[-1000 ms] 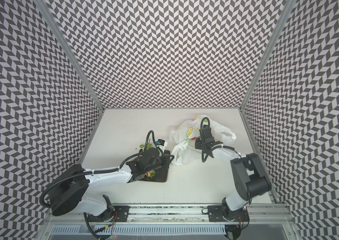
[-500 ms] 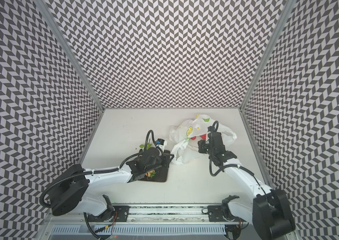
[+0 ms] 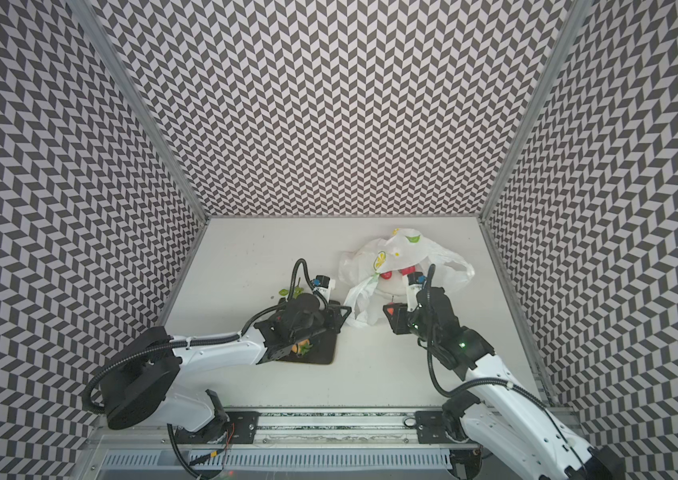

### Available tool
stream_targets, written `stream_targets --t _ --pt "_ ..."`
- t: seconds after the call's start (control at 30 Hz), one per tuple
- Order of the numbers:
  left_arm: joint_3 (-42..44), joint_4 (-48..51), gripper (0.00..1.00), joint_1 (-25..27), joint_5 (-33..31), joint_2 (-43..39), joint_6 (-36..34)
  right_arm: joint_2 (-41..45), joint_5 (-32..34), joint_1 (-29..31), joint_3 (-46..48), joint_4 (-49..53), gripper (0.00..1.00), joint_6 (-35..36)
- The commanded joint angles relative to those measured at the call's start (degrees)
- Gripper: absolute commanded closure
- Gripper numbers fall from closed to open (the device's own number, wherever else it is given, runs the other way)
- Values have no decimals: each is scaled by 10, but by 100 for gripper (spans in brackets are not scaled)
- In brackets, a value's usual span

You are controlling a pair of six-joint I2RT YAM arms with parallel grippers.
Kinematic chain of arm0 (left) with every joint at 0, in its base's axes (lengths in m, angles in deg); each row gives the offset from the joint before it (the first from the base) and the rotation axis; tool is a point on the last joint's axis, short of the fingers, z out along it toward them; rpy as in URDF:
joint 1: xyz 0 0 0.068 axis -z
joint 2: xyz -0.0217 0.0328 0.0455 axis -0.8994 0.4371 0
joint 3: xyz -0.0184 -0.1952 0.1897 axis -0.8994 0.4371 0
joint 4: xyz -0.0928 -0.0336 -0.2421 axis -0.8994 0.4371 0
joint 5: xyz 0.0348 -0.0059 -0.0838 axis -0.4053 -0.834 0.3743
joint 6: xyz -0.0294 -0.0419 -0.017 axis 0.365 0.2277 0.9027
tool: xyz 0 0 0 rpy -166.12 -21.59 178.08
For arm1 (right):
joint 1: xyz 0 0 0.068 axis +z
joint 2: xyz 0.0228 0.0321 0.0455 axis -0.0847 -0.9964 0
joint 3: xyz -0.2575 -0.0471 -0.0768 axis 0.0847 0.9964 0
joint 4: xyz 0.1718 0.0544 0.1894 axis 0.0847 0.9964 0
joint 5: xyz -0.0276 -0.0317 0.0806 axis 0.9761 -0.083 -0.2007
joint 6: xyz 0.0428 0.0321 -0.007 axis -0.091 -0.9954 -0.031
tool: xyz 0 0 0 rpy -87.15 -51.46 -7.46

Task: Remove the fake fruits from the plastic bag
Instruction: 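Lift the pink peach out with the right gripper while the left releases the bag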

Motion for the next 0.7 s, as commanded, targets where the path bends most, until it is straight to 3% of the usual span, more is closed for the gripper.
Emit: stream_targets --t 0.0,0.17,0.33,0.5,0.67 --pt "-11 -11 69 2 -1 -16 8 17 9 29 -30 -7 67 -16" --pt "-15 -6 38 11 7 -61 -6 32 12 53 -57 1 66 -4" --pt "-23 34 25 13 -7 -115 -23 36 2 58 -91 7 66 12" --pt "-11 90 23 -12 -40 -191 -23 0 6 87 -138 13 66 41" --pt "10 165 22 -80 -77 -294 -18 -67 44 160 -182 -4 66 60"
